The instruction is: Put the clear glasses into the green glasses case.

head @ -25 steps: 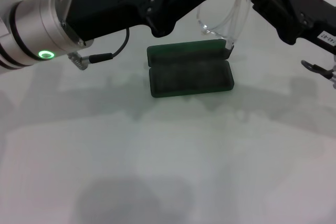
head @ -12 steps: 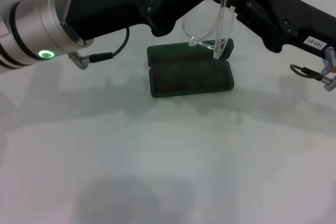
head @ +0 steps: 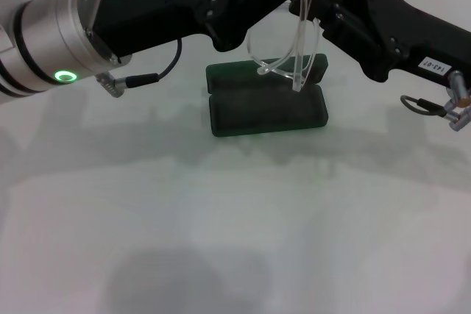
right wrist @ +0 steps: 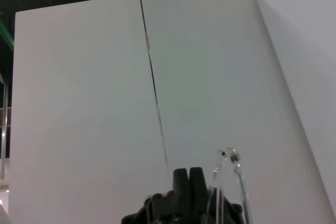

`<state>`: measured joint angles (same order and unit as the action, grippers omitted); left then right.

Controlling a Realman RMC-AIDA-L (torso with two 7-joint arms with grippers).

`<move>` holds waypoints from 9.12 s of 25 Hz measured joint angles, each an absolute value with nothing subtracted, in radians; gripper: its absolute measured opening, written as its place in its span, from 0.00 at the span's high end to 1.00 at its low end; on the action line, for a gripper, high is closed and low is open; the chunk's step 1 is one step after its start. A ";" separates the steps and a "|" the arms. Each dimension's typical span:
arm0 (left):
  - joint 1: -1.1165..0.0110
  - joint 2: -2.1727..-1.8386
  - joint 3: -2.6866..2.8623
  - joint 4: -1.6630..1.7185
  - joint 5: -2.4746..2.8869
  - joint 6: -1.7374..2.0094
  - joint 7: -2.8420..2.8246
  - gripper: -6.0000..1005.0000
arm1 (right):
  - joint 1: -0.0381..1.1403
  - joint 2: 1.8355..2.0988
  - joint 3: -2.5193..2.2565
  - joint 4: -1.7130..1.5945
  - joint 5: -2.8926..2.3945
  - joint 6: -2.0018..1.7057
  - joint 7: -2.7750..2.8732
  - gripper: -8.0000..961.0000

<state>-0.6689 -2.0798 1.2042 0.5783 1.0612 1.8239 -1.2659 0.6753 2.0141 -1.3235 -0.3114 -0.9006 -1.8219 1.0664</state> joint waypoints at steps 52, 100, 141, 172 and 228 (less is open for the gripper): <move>-0.657 -2.079 1.178 0.578 1.069 1.824 -1.262 0.95 | 0.642 2.010 -1.274 -0.324 -0.890 -1.818 1.060 0.92; -0.716 -2.085 1.180 0.578 1.106 1.811 -1.302 0.95 | 0.674 2.014 -1.301 -0.327 -0.900 -1.802 1.061 0.92; -0.347 -1.877 0.880 0.697 1.398 1.829 -1.420 0.95 | 0.663 2.011 -1.266 -1.314 -1.959 -1.472 1.850 0.92; -0.381 -1.934 0.870 0.681 1.533 1.819 -1.363 0.95 | 0.863 2.026 -1.799 -1.216 -2.497 -1.177 2.038 0.92; -0.433 -1.911 0.741 0.646 1.536 1.813 -1.471 0.95 | 0.928 2.028 -1.944 -1.123 -2.583 -1.050 2.134 0.92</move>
<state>-0.4326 -1.9105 0.7413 0.6457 1.5356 1.8129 -1.4713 0.9280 2.0279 -1.9436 -1.1232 -2.5834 -1.0500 2.1338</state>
